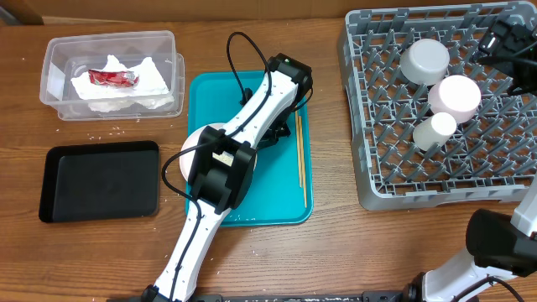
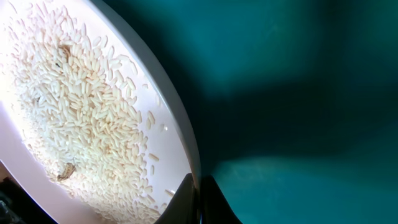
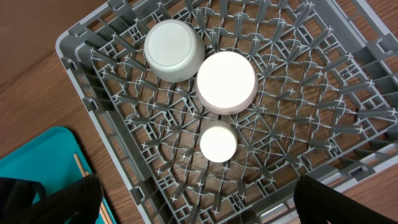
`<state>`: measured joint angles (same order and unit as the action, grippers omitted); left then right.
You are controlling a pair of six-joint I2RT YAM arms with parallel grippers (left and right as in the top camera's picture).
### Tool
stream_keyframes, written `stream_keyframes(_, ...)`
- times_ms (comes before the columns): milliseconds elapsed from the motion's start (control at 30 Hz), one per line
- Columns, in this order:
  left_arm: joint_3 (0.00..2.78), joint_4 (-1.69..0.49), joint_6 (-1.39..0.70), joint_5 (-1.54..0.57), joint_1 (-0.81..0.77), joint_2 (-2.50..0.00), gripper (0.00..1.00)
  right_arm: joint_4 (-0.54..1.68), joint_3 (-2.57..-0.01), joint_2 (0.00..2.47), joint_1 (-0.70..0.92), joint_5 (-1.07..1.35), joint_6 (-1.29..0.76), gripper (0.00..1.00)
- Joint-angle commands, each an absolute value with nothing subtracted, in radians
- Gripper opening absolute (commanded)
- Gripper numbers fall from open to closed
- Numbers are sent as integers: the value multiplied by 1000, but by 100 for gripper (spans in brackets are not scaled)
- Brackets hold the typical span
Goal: Sort waste into correct bins and load items into the dishwasher
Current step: 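Lift the plate left over the black tray and tilt it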
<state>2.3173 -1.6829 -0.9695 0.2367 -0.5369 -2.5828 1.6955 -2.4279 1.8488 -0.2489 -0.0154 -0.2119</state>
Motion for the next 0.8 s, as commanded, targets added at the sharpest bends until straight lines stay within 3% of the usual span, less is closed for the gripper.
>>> stream_keyframes(0,2334,-1691,-968,273,-543,-2479,4,1693,-2436,1848,-251,-22,-209,100)
stream_keyframes(433,2334,-1691,-884,261,-351,-2212,4,1693,-2436,1848,-251,-22,-209,100)
stream_keyframes(767,2316,-1690,-828,118,-152,-2207,4,1693,-2436,1848,-251,-22,-209,100)
